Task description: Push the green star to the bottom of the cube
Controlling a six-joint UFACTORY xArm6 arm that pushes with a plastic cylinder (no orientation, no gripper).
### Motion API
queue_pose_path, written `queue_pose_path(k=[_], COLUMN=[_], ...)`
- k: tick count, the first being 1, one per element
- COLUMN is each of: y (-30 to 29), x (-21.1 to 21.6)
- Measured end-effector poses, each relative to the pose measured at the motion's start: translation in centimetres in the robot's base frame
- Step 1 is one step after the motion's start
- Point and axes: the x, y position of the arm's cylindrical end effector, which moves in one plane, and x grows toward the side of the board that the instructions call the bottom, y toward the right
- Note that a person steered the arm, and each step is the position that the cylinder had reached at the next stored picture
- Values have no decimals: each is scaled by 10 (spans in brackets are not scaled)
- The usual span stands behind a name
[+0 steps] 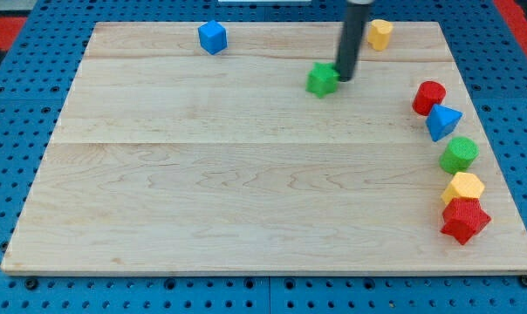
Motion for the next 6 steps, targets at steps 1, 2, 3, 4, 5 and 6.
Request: queue_pose_path(k=[1,2,3,4,5,6], y=[-55,-94,-84,-95,-128,-177], x=[1,16,46,69,72,48])
